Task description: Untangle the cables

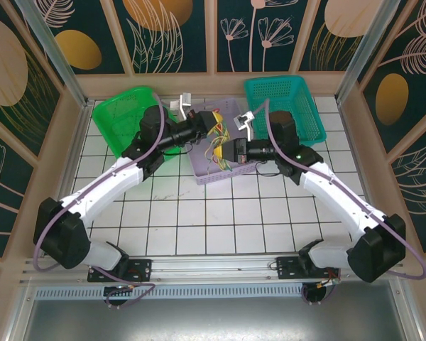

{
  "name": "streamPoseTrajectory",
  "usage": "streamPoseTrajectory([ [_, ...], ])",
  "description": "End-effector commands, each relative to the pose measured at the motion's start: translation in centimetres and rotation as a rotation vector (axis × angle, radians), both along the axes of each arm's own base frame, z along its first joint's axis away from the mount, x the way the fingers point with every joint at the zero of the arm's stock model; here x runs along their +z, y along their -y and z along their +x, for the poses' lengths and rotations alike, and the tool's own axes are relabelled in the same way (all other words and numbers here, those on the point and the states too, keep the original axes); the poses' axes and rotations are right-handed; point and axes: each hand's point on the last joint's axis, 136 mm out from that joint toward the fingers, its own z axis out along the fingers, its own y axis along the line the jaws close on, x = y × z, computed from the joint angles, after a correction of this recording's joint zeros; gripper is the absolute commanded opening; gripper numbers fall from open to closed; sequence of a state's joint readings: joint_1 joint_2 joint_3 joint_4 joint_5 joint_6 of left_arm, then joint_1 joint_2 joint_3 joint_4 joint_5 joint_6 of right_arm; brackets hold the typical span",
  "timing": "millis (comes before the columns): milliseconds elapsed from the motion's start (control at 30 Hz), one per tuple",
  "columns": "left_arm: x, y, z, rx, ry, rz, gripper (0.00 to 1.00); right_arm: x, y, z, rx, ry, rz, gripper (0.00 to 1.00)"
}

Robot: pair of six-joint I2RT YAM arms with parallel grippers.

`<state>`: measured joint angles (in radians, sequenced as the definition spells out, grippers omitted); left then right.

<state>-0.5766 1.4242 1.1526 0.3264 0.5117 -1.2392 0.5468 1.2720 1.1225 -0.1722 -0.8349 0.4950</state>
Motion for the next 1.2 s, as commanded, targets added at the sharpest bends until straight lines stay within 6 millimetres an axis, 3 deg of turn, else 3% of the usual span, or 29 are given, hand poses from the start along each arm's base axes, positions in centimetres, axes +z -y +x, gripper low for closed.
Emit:
streamPoseTrajectory([
  [0, 5.2, -2.6, -0.5, 0.08, 0.143, -0.049, 0.44, -3.9, 1.8, 0.5, -0.06, -0.032, -0.205, 0.0],
  [67, 4.7, -3.3, -0.7, 0.114, 0.113, 0.024, 0.6, -3.6, 1.8, 1.3, -0.06, 0.027, -0.241, 0.0],
  [233, 3.4, -5.4, -0.9, 0.198, 0.065, 0.206, 0.75, -4.3, 2.2, 2.4, -0.041, 0.116, -0.349, 0.0],
  [400, 0.3, -4.4, -2.3, 0.138, -0.099, 0.265, 0.77, -4.3, 2.6, 3.5, -0.05, 0.194, -0.411, 0.0],
  [500, -1.5, -3.1, -3.0, 0.119, -0.18, 0.291, 0.77, -3.8, 1.4, 2.6, -0.003, 0.26, -0.412, 0.0],
  [633, -1.6, -0.5, -3.4, 0.081, -0.192, 0.174, 0.78, -3.4, -0.2, 1.2, 0.051, 0.297, -0.39, 0.0],
  [800, -2.4, 0.2, -3.1, 0.065, -0.188, 0.168, 0.75, -2.3, -0.6, 0.4, 0.053, 0.284, -0.305, 0.0],
  [967, -5.7, -0.7, -3.3, 0.08, -0.249, 0.315, 0.7, -1.2, -0.4, 0.5, 0.021, 0.284, -0.26, 0.0],
  [1167, -5.8, -3.0, -2.7, 0.186, -0.228, 0.431, 0.77, -1.5, 0.3, 0.5, 0.009, 0.27, -0.279, 0.0],
])
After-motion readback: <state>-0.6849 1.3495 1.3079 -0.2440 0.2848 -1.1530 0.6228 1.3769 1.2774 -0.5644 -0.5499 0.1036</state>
